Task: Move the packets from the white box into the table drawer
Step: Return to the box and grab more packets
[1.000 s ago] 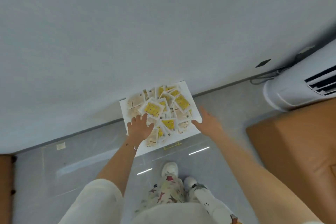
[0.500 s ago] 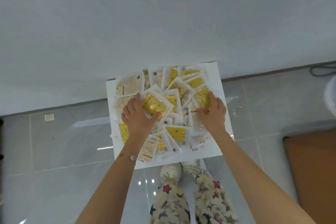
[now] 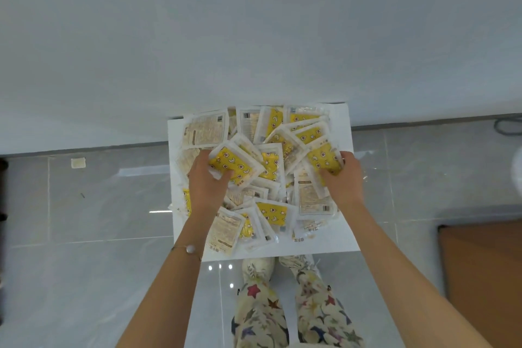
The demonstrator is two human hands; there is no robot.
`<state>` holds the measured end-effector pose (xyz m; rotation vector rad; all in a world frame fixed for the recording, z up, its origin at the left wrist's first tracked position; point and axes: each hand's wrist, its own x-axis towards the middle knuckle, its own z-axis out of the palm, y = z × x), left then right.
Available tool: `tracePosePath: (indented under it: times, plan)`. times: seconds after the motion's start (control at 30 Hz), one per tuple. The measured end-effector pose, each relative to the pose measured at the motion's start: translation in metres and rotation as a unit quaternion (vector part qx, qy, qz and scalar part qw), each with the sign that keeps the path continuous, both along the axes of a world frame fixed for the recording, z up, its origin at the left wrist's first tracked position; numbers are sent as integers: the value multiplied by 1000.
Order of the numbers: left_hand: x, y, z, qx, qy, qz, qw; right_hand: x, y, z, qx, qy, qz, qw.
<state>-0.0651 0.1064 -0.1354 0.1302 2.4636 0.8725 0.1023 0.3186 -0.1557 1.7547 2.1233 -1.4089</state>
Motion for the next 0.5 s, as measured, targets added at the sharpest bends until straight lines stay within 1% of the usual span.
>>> tracePosePath:
  times: [0.07,0.13,0.2,0.27,0.37,0.5]
  plan:
    - [-3,-3,3,22,-26,30,999,0,0,-3,-24,1,0,1000]
    - [-7,-7,6,24,-47,56,997,2,0,-5,-38,14,-16,999]
    - [-10,-12,8,69,-71,92,991,5,0,-6,-45,32,-37,998]
    - [-11,-15,12,135,-103,143,975,5,3,-4,-66,50,-60,995]
    - [-11,-19,16,200,-126,201,951,4,5,-3,-107,65,-89,988]
    - [-10,-25,23,262,-165,243,919,9,4,2,-101,83,-106,986]
